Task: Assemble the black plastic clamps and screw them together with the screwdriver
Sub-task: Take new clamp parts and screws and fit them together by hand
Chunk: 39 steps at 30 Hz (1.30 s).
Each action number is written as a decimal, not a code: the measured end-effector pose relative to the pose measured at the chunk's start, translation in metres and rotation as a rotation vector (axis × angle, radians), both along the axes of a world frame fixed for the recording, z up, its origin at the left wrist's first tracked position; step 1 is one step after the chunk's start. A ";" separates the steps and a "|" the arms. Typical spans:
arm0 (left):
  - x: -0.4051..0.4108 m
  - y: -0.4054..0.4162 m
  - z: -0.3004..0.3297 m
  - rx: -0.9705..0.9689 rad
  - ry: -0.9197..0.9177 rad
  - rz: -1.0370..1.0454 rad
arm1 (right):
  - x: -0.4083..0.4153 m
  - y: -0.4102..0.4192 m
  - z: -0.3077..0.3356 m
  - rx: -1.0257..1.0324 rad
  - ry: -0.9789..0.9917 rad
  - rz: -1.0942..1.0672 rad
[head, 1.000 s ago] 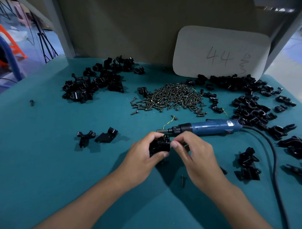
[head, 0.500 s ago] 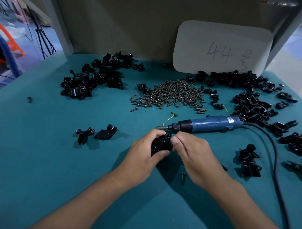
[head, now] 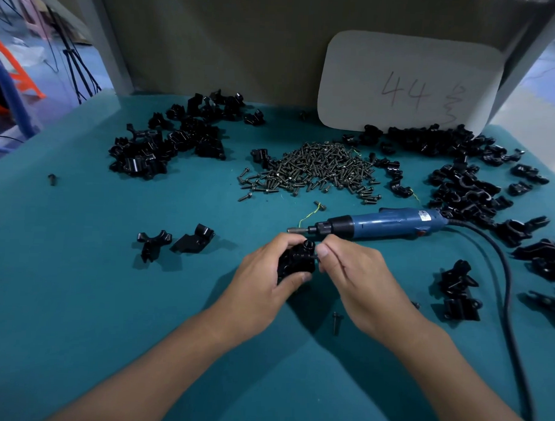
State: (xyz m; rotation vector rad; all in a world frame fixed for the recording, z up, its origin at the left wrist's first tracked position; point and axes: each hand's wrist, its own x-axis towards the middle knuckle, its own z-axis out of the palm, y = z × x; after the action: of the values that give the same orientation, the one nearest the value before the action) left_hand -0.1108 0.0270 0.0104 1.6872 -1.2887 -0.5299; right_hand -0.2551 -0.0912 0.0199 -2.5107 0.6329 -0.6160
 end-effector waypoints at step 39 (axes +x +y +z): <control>0.011 0.001 -0.001 0.008 0.077 0.125 | -0.020 -0.026 0.016 0.136 -0.162 -0.125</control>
State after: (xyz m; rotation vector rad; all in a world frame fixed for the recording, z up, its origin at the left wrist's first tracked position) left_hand -0.0998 0.0278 0.0098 1.7248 -1.1189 -0.5215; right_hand -0.2755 -0.1172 0.0361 -2.2818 0.7490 -0.7855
